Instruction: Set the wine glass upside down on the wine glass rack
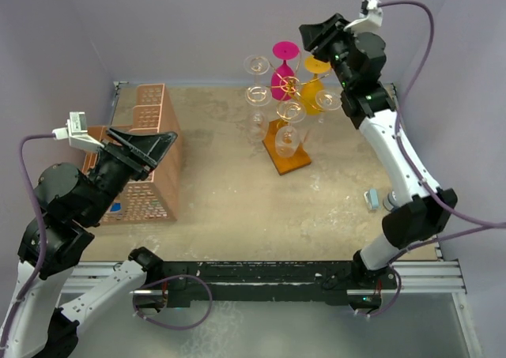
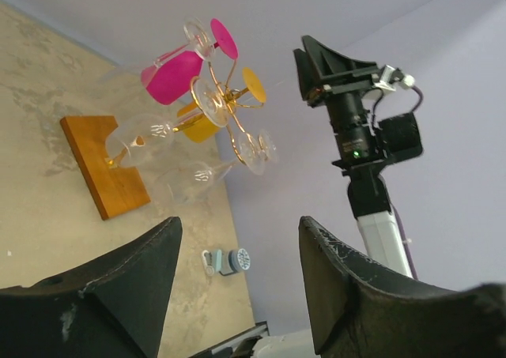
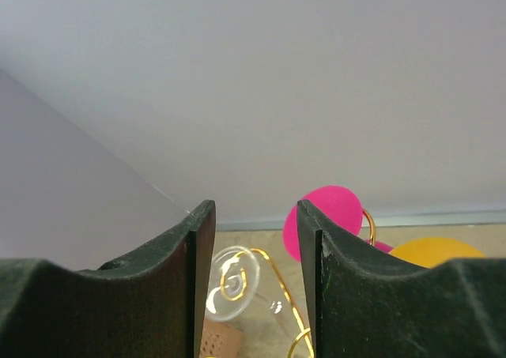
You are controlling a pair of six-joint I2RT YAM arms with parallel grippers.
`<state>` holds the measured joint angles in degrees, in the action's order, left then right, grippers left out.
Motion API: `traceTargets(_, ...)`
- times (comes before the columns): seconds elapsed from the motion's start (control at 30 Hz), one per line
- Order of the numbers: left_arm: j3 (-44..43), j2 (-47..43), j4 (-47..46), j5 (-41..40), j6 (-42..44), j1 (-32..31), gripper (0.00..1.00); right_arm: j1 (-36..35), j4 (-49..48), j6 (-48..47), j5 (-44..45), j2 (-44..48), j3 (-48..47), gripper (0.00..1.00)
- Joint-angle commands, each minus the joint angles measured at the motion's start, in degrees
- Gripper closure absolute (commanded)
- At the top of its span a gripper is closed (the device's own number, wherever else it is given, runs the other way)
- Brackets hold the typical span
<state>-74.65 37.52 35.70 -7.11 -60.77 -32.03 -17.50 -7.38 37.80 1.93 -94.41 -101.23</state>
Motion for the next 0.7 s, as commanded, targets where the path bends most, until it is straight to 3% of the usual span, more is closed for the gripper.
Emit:
traceTargets(0.0,-4.8,0.9,3.6,-3.2,7.7,-0.1,0.41,0.3,-7.9,-4.3,0.1,10.7,4.5,0.51)
traceTargets(0.13,-7.3,0.8,9.4,-9.3,14.5,-0.1,0.40,0.3,-10.9,-5.5,2.4,21.9,15.9,0.46)
traceTargets(0.37,-10.6,0.4,17.1,-17.8,21.7,0.0,0.38,0.3,-6.5,-11.2,5.8,43.2,32.8,0.25)
traceTargets(0.67,-12.5,-0.2,20.2,-23.2,28.3,0.0,0.37,0.3,4.5,-12.8,13.6,62.5,33.1,0.20)
